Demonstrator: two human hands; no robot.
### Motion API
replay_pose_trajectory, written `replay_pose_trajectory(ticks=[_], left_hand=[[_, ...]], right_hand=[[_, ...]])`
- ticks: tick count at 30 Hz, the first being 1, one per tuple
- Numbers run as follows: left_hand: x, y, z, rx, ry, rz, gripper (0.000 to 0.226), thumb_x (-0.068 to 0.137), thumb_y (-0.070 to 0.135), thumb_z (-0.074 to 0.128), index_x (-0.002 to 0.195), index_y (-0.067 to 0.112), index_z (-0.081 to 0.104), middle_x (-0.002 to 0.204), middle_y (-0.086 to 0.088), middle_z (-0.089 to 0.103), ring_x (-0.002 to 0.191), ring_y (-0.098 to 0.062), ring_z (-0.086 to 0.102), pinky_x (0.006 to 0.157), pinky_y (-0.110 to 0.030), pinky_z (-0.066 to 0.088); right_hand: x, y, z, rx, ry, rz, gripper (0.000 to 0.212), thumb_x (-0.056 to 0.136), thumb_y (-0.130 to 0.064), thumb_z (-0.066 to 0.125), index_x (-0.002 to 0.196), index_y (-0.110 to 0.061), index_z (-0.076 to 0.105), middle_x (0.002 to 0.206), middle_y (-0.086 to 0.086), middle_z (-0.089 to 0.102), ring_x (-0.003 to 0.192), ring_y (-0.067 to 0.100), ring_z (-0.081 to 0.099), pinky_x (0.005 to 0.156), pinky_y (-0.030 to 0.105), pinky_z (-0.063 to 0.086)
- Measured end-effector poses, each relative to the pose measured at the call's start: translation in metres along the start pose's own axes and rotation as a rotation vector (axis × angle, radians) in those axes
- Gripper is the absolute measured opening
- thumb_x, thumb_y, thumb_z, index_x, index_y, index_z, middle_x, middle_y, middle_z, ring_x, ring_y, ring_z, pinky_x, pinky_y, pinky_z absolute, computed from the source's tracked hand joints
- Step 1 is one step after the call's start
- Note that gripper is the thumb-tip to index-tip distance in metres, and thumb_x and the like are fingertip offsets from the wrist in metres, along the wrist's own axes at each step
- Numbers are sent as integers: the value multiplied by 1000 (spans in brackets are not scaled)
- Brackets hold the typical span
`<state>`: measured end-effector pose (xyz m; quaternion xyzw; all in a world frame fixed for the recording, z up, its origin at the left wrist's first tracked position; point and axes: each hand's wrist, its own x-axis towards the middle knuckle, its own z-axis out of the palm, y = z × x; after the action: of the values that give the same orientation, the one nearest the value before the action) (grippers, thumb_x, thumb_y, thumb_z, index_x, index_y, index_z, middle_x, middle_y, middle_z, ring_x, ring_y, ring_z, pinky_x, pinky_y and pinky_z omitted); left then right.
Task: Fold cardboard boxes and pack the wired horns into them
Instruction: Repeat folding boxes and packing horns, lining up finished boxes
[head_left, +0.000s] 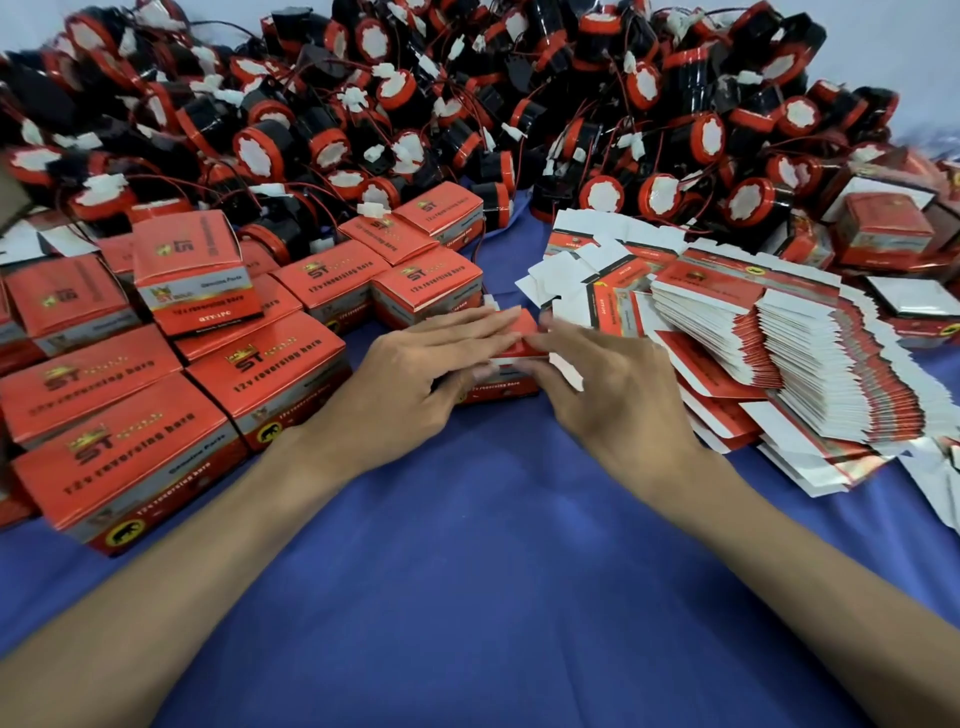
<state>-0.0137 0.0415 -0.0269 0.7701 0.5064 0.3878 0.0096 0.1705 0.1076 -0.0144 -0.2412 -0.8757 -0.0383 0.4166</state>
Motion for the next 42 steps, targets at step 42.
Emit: replay_pose_trajectory(ticks=[42], left_hand=[[-8, 5, -2, 216, 158, 89, 23, 83, -3, 68, 106, -5, 70, 112, -16, 68, 111, -31, 63, 96, -51, 51]], right_hand=[[0, -1, 13, 157, 4, -110, 18, 79, 10, 69, 95, 4, 75, 103, 14, 72, 98, 28, 70, 77, 42, 60]])
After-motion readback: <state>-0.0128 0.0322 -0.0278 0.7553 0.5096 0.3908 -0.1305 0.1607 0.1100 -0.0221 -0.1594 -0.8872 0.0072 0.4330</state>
